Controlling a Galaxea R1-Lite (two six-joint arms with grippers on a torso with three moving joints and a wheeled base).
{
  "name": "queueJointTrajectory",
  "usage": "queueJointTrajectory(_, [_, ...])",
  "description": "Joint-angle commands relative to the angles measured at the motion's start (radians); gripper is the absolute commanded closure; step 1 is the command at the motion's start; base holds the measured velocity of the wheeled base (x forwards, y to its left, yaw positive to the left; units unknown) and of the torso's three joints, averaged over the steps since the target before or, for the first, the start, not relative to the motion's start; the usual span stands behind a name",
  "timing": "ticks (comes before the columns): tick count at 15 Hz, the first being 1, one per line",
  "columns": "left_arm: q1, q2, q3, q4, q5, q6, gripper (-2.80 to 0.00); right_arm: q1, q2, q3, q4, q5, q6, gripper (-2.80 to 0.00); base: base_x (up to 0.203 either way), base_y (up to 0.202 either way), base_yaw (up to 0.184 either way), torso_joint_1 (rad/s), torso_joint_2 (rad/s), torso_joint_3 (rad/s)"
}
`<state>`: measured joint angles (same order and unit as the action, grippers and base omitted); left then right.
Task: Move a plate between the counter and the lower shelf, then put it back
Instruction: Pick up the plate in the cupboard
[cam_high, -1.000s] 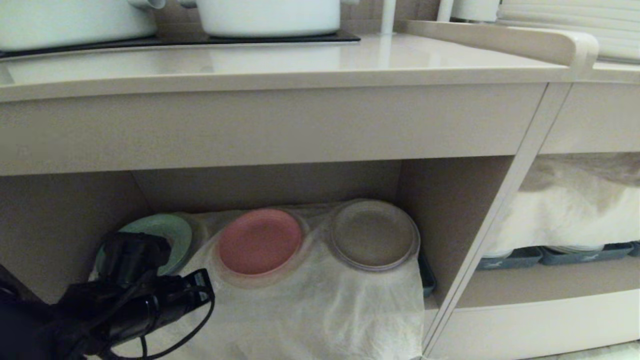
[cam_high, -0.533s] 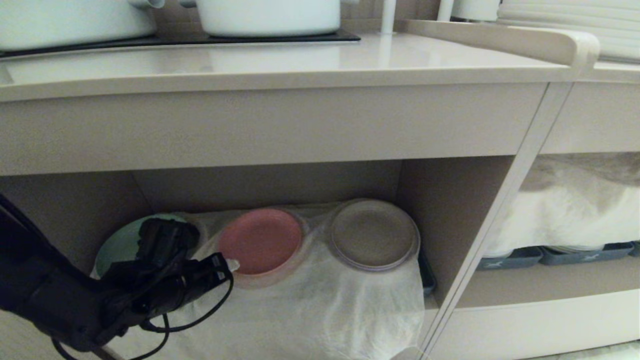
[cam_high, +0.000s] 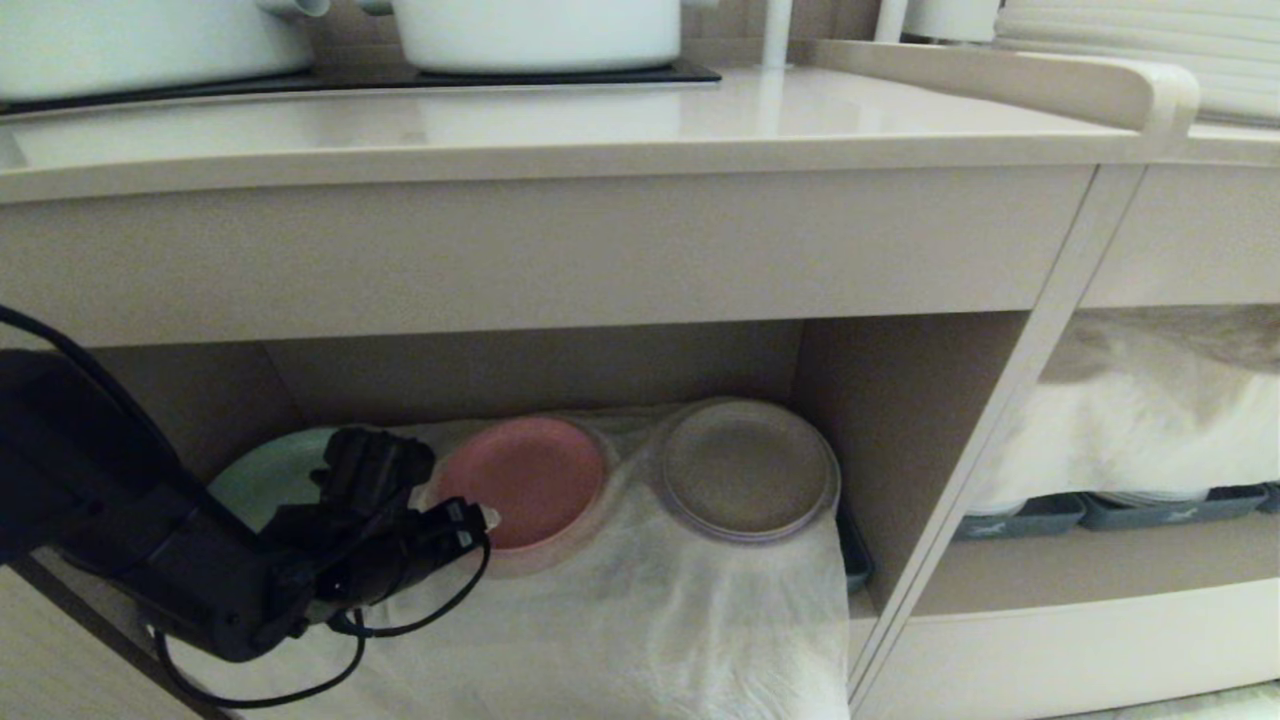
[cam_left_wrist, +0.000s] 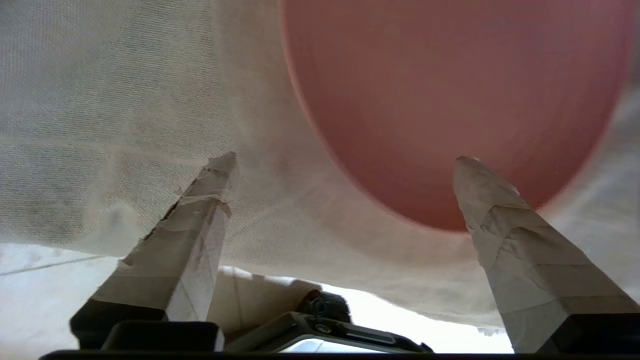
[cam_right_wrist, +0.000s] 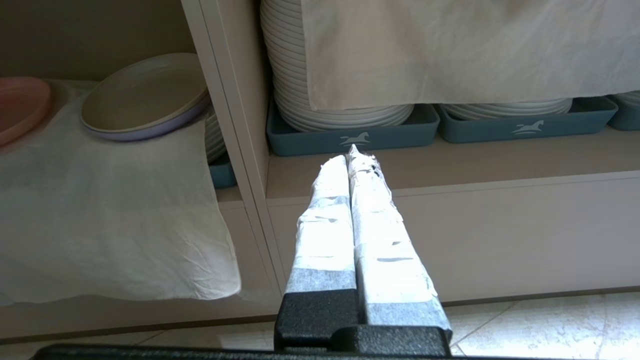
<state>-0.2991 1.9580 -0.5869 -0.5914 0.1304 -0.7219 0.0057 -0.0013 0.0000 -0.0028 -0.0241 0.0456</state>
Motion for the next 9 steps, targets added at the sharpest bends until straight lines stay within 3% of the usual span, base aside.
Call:
queueJointTrajectory(1, [-0.001,0.015,-0.056,0.061,0.009,-0.004,-2.8,0.0,0.001,0.0,0.0,0.0,0.0,0.0,0.0,0.0,0.0,0.0,0.0,0.0])
queueJointTrajectory(6, [-0.001,0.015,-0.158,0.213,0.011,0.001,-2.8,0.0,0.001,0.0,0.0,0.0,0.0,0.0,0.0,0.0,0.0,0.0,0.0,0.0])
queueJointTrajectory(9, [0.0,0.019,-0.166,0.241,0.012,0.017,-2.8,0.0,0.001,0.0,0.0,0.0,0.0,0.0,0.0,0.0,0.0,0.0,0.0,0.0])
